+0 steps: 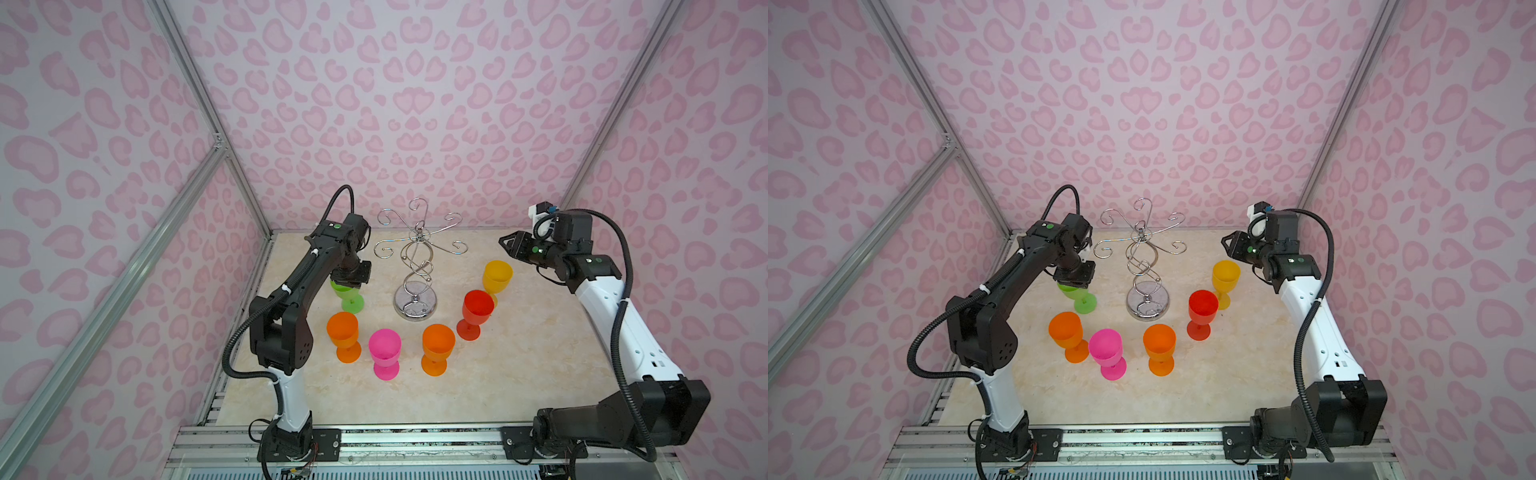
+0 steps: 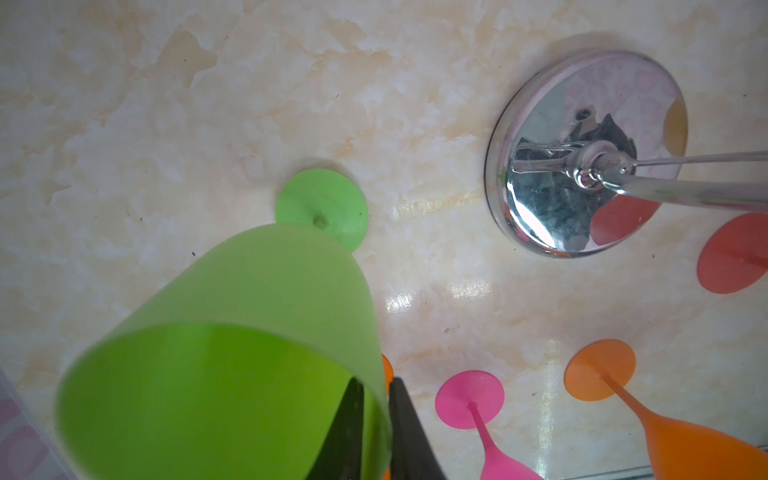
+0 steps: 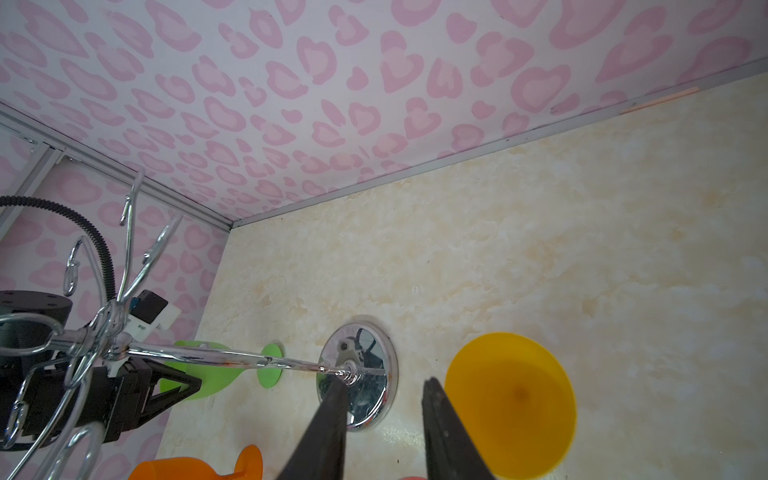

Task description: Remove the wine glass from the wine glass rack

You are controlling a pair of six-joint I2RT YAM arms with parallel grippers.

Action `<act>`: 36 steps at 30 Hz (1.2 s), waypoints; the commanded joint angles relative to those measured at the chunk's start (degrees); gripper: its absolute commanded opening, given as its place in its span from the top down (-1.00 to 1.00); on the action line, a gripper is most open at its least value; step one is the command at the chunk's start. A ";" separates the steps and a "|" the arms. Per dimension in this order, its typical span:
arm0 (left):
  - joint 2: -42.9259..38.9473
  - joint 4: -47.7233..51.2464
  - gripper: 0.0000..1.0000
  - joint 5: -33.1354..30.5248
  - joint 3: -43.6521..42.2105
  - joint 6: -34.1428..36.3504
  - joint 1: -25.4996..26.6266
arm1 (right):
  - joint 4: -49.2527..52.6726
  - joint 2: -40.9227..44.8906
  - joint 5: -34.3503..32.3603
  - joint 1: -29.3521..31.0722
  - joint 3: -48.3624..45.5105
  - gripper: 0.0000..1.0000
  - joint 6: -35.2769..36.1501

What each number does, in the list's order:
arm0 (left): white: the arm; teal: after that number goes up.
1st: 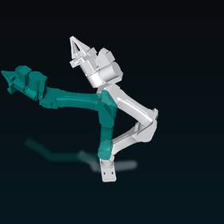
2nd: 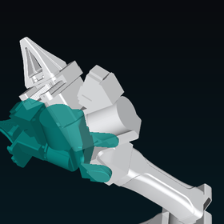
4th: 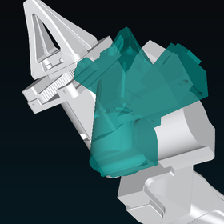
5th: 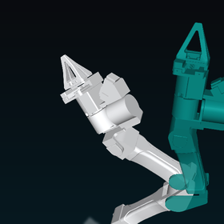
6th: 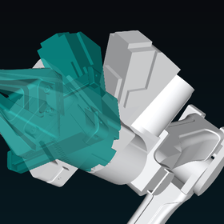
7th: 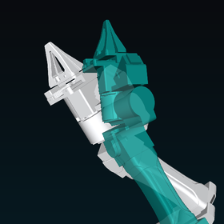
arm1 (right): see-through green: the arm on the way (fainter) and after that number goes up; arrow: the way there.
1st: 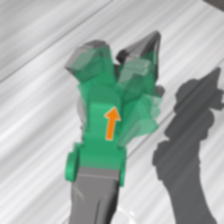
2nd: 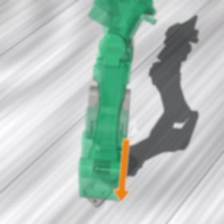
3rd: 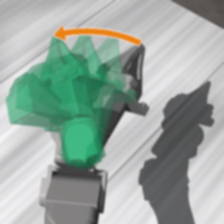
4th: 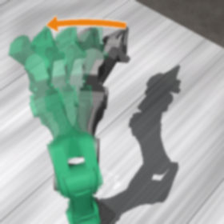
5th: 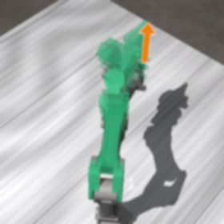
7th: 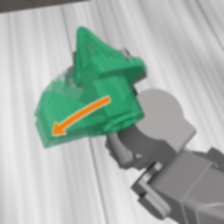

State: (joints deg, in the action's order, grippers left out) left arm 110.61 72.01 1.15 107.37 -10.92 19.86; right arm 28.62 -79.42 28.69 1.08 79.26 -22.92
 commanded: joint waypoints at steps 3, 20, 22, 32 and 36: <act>0.80 1.08 0.62 0.27 1.59 0.20 -0.03 | -0.58 -0.30 0.37 -0.05 0.27 0.36 0.37; -7.36 2.03 0.20 -3.65 5.90 -1.47 -0.05 | -0.41 0.28 0.29 -0.74 -0.42 0.36 0.42; -9.21 2.79 0.19 -5.25 7.11 -1.60 -0.06 | -0.49 0.34 0.15 -0.91 -0.60 0.36 0.43; -26.16 -8.28 0.09 -20.33 -0.59 -3.82 -4.67 | -2.91 3.75 -5.03 -2.70 -3.51 0.35 2.03; -38.73 -29.32 -0.28 -30.83 -20.54 -2.31 -7.71 | -6.08 6.57 -12.69 -3.23 -7.10 0.33 4.09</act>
State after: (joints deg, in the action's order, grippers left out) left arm 76.69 58.96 -20.27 94.39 -13.61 13.13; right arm 26.22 -73.93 22.52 -1.89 73.93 -21.15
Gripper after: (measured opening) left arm 0.593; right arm 0.331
